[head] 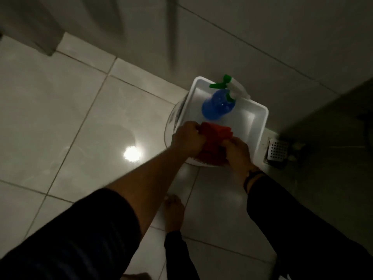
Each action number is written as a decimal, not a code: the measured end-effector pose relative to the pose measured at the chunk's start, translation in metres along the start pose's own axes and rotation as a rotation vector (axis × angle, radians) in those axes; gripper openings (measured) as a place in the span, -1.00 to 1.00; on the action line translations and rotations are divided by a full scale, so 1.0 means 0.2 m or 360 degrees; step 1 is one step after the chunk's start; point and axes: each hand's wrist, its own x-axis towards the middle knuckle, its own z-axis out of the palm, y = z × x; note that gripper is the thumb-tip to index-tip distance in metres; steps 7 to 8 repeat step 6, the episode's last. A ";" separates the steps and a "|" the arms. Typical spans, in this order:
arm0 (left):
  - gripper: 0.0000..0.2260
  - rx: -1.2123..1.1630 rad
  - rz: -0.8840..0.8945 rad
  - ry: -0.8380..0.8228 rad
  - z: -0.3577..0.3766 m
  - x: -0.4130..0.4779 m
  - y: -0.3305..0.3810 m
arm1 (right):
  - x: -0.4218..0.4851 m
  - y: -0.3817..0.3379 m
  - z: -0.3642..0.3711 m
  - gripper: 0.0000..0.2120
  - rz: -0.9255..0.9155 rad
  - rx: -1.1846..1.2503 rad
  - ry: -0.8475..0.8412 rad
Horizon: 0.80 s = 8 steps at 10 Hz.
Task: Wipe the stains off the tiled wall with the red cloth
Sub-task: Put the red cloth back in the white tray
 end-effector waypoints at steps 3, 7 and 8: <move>-0.68 0.0490 -0.0074 0.0251 0.20 0.31 0.02 | 0.39 0.08 0.03 -0.54 0.0008 -0.0340 0.0208; -0.64 0.0650 0.0119 0.0484 0.20 0.14 0.11 | 0.31 0.04 0.07 -0.32 -0.0138 -0.0565 0.0507; -0.64 0.0650 0.0119 0.0484 0.20 0.14 0.11 | 0.31 0.04 0.07 -0.32 -0.0138 -0.0565 0.0507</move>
